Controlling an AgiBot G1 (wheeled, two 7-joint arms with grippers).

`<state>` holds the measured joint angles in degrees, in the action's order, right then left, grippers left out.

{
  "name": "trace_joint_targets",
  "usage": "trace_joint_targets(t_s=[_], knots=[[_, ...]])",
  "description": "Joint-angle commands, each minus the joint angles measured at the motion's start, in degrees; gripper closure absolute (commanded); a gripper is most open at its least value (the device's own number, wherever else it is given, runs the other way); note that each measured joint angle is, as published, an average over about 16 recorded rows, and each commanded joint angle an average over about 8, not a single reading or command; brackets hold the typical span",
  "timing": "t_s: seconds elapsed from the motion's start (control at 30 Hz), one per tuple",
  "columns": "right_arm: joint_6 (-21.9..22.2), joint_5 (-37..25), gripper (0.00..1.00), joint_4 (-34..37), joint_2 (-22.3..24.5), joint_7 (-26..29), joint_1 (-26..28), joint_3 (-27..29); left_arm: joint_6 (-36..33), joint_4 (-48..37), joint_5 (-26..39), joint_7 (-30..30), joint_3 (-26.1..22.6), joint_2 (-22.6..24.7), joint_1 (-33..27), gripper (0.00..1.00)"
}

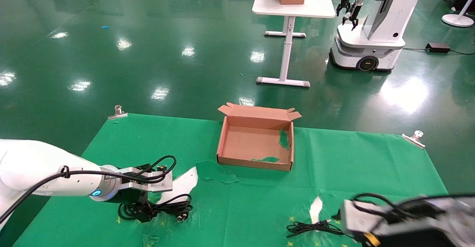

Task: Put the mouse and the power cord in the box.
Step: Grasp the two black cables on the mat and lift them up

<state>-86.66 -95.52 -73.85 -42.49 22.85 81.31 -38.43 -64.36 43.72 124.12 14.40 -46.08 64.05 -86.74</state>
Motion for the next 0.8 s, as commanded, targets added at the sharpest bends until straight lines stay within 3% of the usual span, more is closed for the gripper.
trace_joint_targets(t_s=[0.03,0.3,0.7,0.73,0.8], knots=[[-0.2,-5.2,0.00,0.4,-2.4,1.0,2.3,-2.3,0.1,-0.4,-0.1,-0.3,0.0,0.1,-0.1,0.00],[3.5,-15.7,0.00,14.6,-14.4,-3.7,6.2,-8.0,0.2,-1.1,-0.3,-0.8,0.1,0.3,-0.3,0.00],[9.9,-21.2,0.00,36.6,-25.4,-11.0,9.6,-11.4,0.3,-1.6,-0.4,-1.1,0.1,0.4,-0.4,0.00],[10.4,-21.5,0.00,37.9,-26.1,-11.4,9.8,-11.6,0.3,-1.6,-0.4,-1.1,0.1,0.4,-0.4,0.04],[11.1,-22.0,0.08,40.2,-27.3,-12.0,10.1,-11.9,0.3,-1.7,-0.4,-1.2,0.1,0.5,-0.5,0.29]])
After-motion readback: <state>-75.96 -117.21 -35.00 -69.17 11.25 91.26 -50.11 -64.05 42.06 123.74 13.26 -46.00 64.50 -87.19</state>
